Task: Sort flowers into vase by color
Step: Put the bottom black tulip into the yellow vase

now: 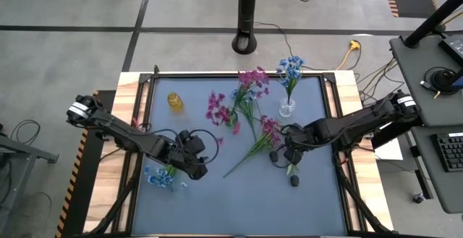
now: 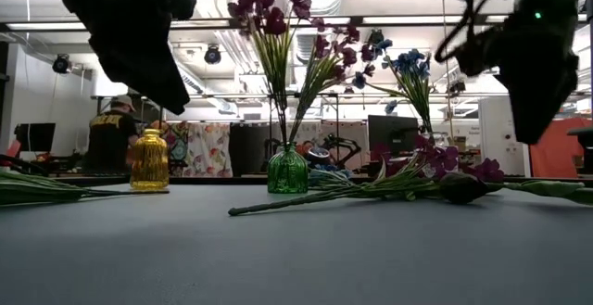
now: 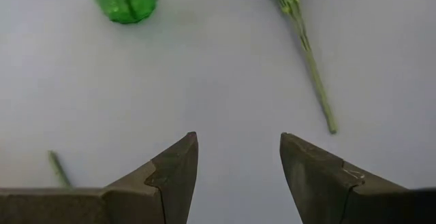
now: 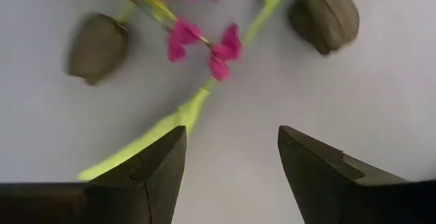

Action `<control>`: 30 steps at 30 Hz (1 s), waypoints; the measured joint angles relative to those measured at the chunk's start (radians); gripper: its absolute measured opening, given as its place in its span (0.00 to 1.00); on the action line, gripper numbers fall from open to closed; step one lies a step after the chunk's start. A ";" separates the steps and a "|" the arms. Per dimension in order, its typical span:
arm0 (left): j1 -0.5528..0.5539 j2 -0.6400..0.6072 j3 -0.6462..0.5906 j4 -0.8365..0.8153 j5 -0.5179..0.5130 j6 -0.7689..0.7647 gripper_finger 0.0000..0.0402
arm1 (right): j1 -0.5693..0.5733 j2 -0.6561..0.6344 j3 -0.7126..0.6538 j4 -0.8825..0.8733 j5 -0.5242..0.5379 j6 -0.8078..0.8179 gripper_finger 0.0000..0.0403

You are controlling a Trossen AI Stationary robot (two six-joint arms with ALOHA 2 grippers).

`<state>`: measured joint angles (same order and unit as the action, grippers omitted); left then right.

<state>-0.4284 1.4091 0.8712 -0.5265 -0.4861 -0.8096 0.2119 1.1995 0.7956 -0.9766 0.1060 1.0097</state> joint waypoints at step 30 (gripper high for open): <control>-0.288 0.023 0.173 -0.191 -0.169 -0.008 0.48 | 0.230 0.196 -0.157 0.346 0.114 0.350 0.50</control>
<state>-0.7168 1.4319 1.0438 -0.7177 -0.6546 -0.8173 0.4424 1.3957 0.6384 -0.6302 0.2196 1.3602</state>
